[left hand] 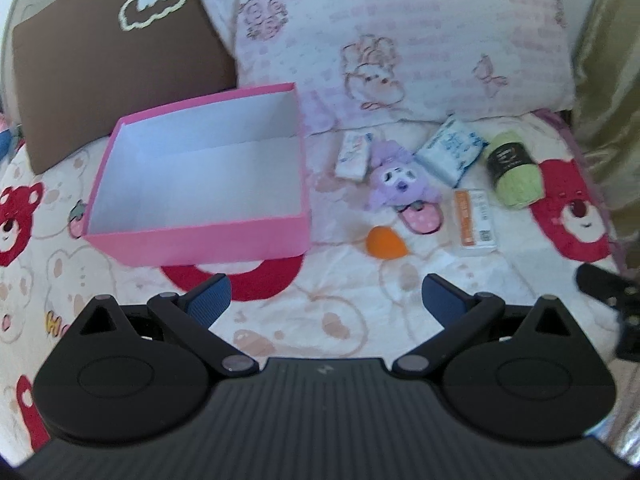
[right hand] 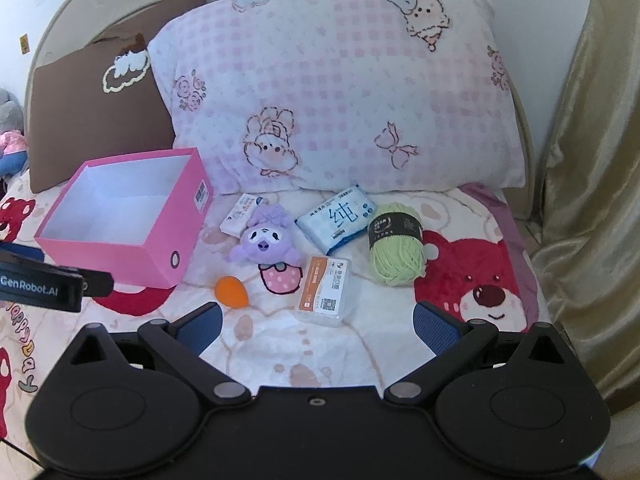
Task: Organize objects
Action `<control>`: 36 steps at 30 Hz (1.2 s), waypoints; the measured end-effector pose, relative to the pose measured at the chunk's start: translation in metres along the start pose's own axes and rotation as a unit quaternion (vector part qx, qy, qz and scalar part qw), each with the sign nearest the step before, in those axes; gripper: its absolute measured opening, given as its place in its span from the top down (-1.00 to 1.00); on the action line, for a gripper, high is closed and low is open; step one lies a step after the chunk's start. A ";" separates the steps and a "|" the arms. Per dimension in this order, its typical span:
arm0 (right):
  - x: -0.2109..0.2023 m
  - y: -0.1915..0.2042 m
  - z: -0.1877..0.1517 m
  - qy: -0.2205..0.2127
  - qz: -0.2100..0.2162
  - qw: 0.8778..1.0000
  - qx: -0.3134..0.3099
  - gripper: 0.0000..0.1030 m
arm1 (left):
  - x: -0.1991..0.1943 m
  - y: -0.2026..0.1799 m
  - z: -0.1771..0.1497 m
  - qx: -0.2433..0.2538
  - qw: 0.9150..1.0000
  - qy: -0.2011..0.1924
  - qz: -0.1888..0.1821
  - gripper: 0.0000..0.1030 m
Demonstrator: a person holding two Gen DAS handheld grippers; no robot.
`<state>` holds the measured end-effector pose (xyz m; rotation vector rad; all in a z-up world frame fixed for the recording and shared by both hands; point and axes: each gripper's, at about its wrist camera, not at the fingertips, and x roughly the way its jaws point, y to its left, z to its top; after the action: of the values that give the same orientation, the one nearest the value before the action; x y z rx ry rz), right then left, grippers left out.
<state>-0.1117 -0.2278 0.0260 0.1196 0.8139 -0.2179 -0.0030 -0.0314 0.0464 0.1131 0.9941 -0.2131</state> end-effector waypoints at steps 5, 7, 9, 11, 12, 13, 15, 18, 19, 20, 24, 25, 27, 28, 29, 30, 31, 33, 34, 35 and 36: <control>0.003 -0.006 0.002 -0.020 0.017 1.000 -0.015 -0.99 | -0.006 -0.015 0.017 0.021 0.999 0.000 -0.038 -1.00; 0.007 -0.010 0.002 -0.023 0.019 0.999 -0.015 -0.99 | -0.005 -0.023 0.026 0.032 0.998 -0.001 -0.046 -1.00; 0.012 -0.012 0.001 -0.042 0.018 0.999 -0.024 -0.99 | -0.003 -0.032 0.034 0.049 0.997 -0.007 -0.054 -1.00; 0.020 -0.012 -0.003 -0.067 0.019 0.997 -0.041 -1.00 | 0.003 -0.043 0.042 0.070 0.996 -0.008 -0.063 -1.00; 0.026 -0.013 -0.006 -0.080 0.025 0.995 -0.049 -1.00 | 0.008 -0.048 0.045 0.077 0.995 -0.003 -0.070 -1.00; 0.033 -0.015 -0.008 -0.087 0.029 0.994 -0.052 -1.00 | 0.014 -0.054 0.048 0.082 0.994 0.001 -0.078 -1.00; 0.048 -0.017 -0.012 -0.093 0.036 0.994 -0.050 -0.99 | 0.027 -0.063 0.052 0.087 0.991 0.007 -0.099 -1.00; 0.076 -0.023 -0.017 -0.087 0.050 0.995 -0.031 -0.99 | 0.052 -0.076 0.055 0.088 0.988 0.017 -0.125 -1.00; 0.085 -0.024 -0.020 -0.083 0.055 0.995 -0.023 -0.99 | 0.059 -0.080 0.056 0.089 0.987 0.016 -0.130 -1.00; 0.092 -0.024 -0.024 -0.085 0.061 0.994 -0.018 -0.99 | 0.068 -0.083 0.056 0.088 0.987 0.014 -0.132 -1.00; 0.122 -0.023 -0.037 -0.075 0.063 0.995 -0.008 -0.99 | 0.103 -0.091 0.056 0.081 0.986 0.025 -0.143 -0.98; 0.129 -0.022 -0.042 -0.075 0.064 0.995 -0.010 -0.97 | 0.111 -0.092 0.055 0.079 0.986 0.027 -0.144 -0.95; 0.136 -0.021 -0.047 -0.076 0.066 0.995 -0.011 -0.96 | 0.124 -0.092 0.052 0.078 0.986 0.024 -0.143 -0.95; 0.139 -0.021 -0.050 -0.077 0.068 0.995 -0.010 -0.96 | 0.131 -0.093 0.050 0.079 0.987 0.021 -0.138 -0.95; 0.142 -0.020 -0.051 -0.080 0.067 0.994 -0.011 -0.96 | 0.136 -0.095 0.049 0.082 0.987 0.020 -0.135 -0.94; 0.147 -0.018 -0.053 -0.082 0.062 0.994 -0.020 -0.96 | 0.142 -0.096 0.047 0.085 0.988 0.018 -0.131 -0.93; 0.151 -0.015 -0.055 -0.082 0.057 0.995 -0.033 -0.95 | 0.147 -0.097 0.045 0.088 0.987 0.017 -0.132 -0.92; 0.164 -0.006 -0.060 -0.067 0.047 0.994 -0.070 -0.80 | 0.156 -0.101 0.041 0.093 0.986 0.015 -0.135 -0.85; 0.170 -0.002 -0.062 -0.060 0.041 0.994 -0.082 -0.70 | 0.161 -0.102 0.039 0.091 0.986 0.018 -0.139 -0.77; 0.174 -0.001 -0.063 -0.054 0.044 0.994 -0.079 -0.70 | 0.165 -0.102 0.037 0.088 0.985 0.022 -0.147 -0.74; 0.177 -0.003 -0.064 -0.047 0.051 0.995 -0.068 -0.70 | 0.169 -0.103 0.035 0.084 0.983 0.025 -0.158 -0.69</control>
<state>-0.0393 -0.2443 -0.1473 0.0229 0.7241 -0.0721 0.0913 -0.1598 -0.0767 0.1146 1.0396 -0.5890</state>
